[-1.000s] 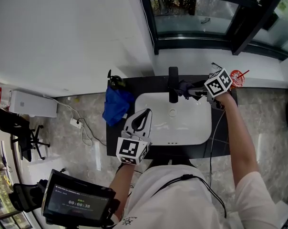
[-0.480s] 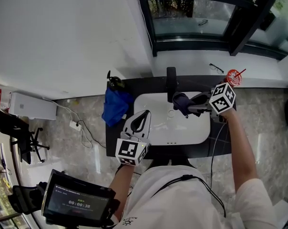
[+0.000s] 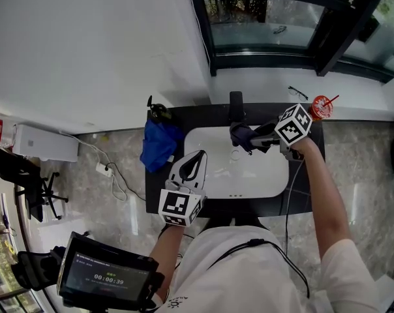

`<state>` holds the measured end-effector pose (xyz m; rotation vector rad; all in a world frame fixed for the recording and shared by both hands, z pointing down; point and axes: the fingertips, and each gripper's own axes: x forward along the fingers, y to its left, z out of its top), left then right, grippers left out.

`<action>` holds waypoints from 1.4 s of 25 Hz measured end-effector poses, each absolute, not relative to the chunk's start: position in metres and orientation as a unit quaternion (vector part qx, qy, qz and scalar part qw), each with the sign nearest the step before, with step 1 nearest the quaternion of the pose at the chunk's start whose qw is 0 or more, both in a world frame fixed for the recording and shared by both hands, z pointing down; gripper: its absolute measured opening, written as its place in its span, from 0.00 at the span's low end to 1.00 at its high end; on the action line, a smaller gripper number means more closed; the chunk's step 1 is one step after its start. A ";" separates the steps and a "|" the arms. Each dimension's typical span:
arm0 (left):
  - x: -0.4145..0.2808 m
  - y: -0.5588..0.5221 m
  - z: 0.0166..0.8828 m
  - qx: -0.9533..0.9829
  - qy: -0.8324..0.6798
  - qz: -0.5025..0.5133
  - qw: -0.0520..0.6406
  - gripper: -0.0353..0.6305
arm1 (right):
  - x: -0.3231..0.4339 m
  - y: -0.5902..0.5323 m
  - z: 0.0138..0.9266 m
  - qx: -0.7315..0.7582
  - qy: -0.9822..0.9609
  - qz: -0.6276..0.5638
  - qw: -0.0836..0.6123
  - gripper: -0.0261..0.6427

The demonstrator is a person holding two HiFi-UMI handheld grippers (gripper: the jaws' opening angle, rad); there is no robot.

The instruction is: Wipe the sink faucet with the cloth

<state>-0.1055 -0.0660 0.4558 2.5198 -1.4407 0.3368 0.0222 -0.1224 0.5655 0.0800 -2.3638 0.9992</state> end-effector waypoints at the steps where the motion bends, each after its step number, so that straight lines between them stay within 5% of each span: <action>1: -0.106 -0.066 0.456 0.856 -0.491 0.115 0.110 0.04 | 0.023 -0.128 0.566 0.036 -0.882 0.375 0.283 0.20; 16: -0.113 -0.068 0.457 0.851 -0.500 0.117 0.109 0.04 | 0.037 -0.198 0.569 0.137 -0.889 0.352 0.260 0.20; 35: -0.108 -0.065 0.456 0.859 -0.489 0.110 0.101 0.04 | 0.061 -0.123 0.549 0.089 -0.904 0.357 0.220 0.20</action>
